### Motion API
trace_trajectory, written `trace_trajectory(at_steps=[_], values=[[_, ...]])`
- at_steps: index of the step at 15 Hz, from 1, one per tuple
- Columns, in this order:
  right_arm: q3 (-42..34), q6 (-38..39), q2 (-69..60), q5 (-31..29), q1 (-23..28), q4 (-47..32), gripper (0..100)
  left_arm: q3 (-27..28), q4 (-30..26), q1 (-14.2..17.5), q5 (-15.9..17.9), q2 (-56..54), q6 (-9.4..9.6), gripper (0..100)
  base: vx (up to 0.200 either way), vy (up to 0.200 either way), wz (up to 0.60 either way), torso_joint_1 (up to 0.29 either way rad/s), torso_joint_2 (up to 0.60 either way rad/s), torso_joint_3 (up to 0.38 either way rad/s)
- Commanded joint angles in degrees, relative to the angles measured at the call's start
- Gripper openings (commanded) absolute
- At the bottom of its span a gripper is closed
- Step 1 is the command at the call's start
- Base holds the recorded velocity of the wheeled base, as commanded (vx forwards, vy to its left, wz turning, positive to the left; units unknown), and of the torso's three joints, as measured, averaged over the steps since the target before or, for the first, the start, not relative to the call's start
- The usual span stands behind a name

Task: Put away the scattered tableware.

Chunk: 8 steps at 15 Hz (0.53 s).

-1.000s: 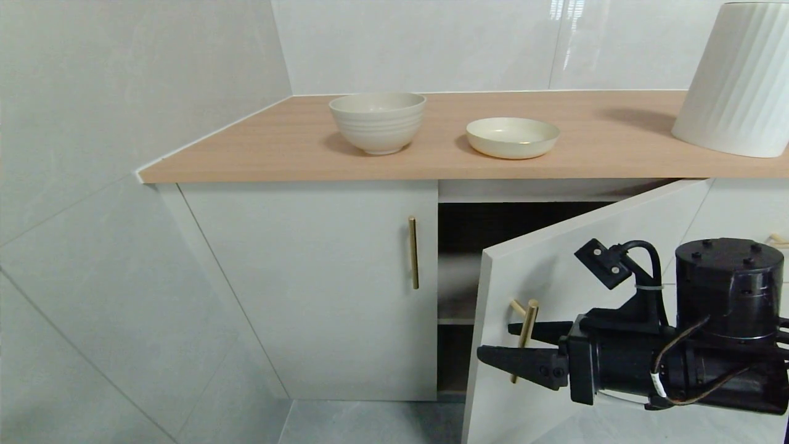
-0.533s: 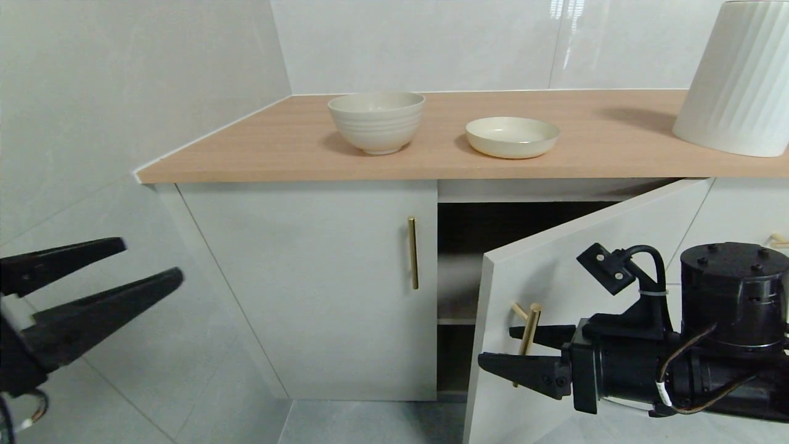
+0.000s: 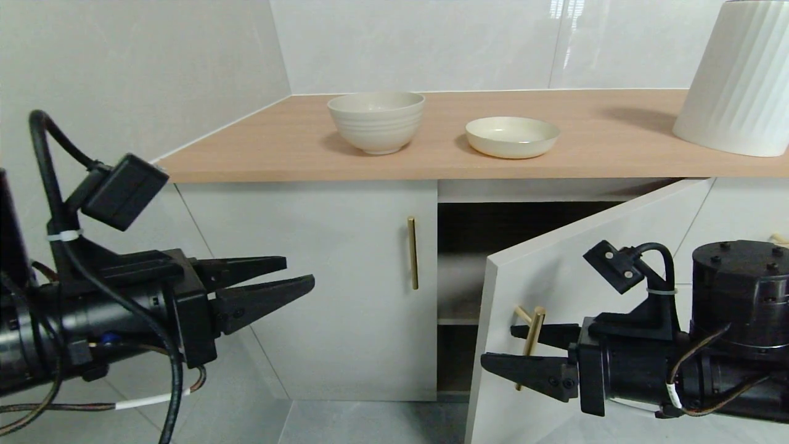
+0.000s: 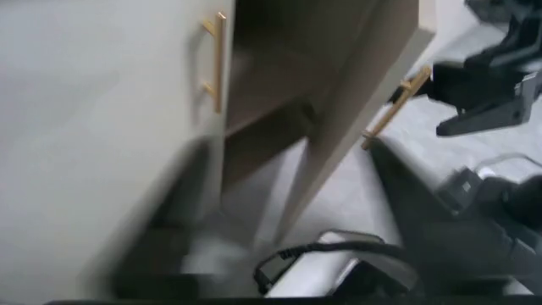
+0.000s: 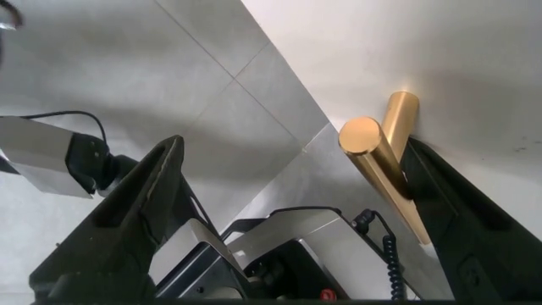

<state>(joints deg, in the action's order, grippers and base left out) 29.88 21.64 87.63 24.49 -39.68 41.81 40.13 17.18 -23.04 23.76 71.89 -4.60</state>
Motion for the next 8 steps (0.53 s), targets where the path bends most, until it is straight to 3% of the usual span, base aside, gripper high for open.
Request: trace_trajectory(at_steps=[1,2,4,7,8], values=[[-0.7,0.0,-0.2,0.0,-0.8,0.0,100,0.6,0.9,-1.8,0.1,7.4,-0.33,0,0.0,0.0,0.0,0.0,0.0,0.0],[-0.9,0.1,-0.1,0.0,-1.4,0.0,100,0.7,2.2,-3.4,0.1,10.8,-0.85,0,0.0,0.0,0.0,0.0,0.0,0.0],[-1.0,0.1,-0.3,-0.1,-2.0,0.0,100,-0.1,11.4,-6.4,0.1,19.0,-1.2,0,0.0,0.0,0.0,0.0,0.0,0.0],[-2.4,0.0,-0.8,0.0,-2.0,0.1,100,0.6,23.8,-9.0,0.1,28.6,-5.78,0,0.0,0.0,0.0,0.0,0.0,0.0],[-2.3,-0.1,-0.8,0.0,-2.0,0.1,100,1.1,25.4,-9.3,0.1,30.5,-5.78,0,0.0,0.0,0.0,0.0,0.0,0.0]])
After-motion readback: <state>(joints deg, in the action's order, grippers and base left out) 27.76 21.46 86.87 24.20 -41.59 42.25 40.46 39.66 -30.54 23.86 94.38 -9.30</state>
